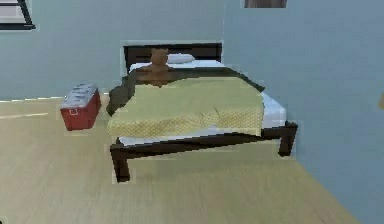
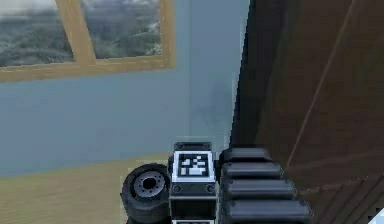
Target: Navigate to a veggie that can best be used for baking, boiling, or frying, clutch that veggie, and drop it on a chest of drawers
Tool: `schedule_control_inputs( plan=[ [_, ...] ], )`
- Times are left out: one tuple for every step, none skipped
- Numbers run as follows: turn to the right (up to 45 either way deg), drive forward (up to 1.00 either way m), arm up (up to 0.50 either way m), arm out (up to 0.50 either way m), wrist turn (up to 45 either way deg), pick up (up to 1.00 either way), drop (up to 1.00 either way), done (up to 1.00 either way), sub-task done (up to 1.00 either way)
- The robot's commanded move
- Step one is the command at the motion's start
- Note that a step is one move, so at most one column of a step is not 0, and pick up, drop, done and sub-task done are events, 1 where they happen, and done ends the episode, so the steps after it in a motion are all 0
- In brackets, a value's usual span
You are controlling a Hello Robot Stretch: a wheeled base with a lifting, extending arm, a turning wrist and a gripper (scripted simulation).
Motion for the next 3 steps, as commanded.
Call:
schedule_control_inputs(
  plan=[
    [-24.0, 0.0, 0.0, 0.0, 0.0, 0.0, 0.0, 0.0, 0.0],
    [0.0, 0.9, 0.0, 0.0, 0.0, 0.0, 0.0, 0.0, 0.0],
    [-6.0, 0.0, 0.0, 0.0, 0.0, 0.0, 0.0, 0.0, 0.0]
  ],
)
